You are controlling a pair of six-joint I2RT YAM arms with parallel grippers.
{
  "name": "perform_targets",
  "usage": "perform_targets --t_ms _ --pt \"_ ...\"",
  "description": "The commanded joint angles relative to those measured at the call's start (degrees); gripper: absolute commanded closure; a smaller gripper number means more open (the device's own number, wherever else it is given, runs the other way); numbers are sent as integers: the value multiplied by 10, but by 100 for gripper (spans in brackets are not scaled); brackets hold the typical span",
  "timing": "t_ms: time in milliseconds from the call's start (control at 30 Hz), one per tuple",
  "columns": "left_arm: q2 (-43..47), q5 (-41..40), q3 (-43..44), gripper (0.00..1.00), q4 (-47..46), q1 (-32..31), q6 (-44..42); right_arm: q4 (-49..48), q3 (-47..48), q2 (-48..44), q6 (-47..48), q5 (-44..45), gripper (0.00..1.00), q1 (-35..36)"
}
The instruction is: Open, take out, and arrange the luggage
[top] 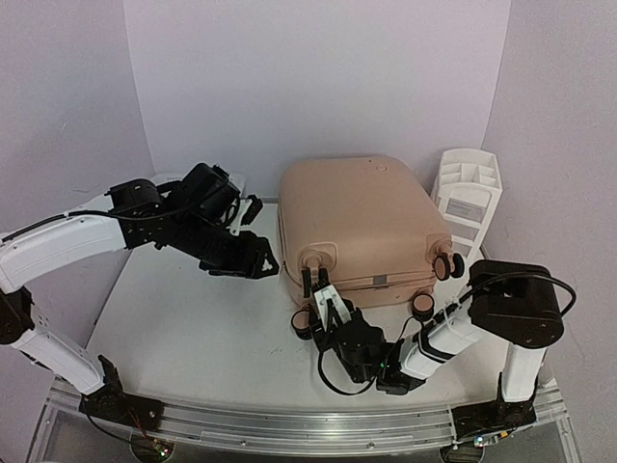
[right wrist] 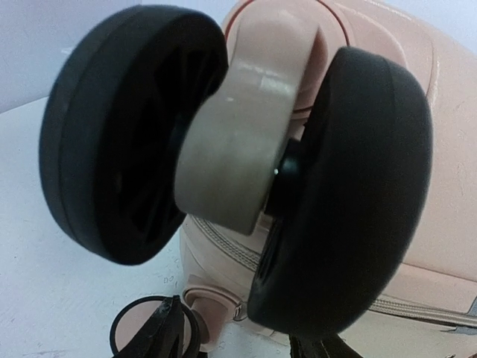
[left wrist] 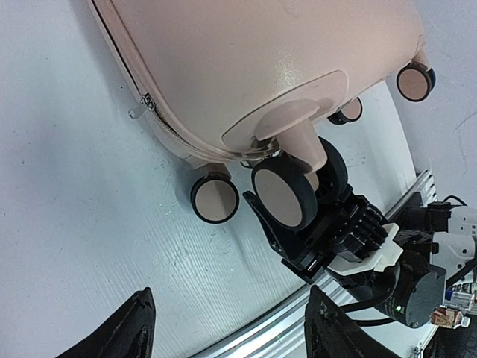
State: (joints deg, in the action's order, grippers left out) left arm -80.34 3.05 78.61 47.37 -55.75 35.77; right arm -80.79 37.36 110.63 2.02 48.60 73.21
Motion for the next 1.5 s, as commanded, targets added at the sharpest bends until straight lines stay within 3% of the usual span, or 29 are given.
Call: perform_targets --t_ms 0,233,400,767,1133,1167,1233,1267,1467 --pt "23 3 -15 32 -19 5 -12 -69 23 7 37 22 53 -10" --pt "23 5 -28 33 -25 5 -7 -78 46 28 54 21 67 -24" --pt "20 4 -29 34 -28 6 -5 -83 50 41 52 42 69 -26" --pt "5 5 -23 35 -31 6 -1 -101 19 28 37 55 100 -44" --pt "-28 43 -19 28 -79 6 -6 -110 -47 -19 14 49 100 -56" --pt "-30 50 -20 26 -88 6 -8 -110 -52 -21 9 35 98 -58" --pt "-34 62 -23 22 -106 5 -12 -109 -56 -20 0 5 75 -59" --pt "-35 69 -26 22 -117 5 -13 -110 -56 -18 -4 -8 69 -59" --pt "-57 99 -25 26 -148 6 -18 -109 -48 -5 -29 -34 61 -59"
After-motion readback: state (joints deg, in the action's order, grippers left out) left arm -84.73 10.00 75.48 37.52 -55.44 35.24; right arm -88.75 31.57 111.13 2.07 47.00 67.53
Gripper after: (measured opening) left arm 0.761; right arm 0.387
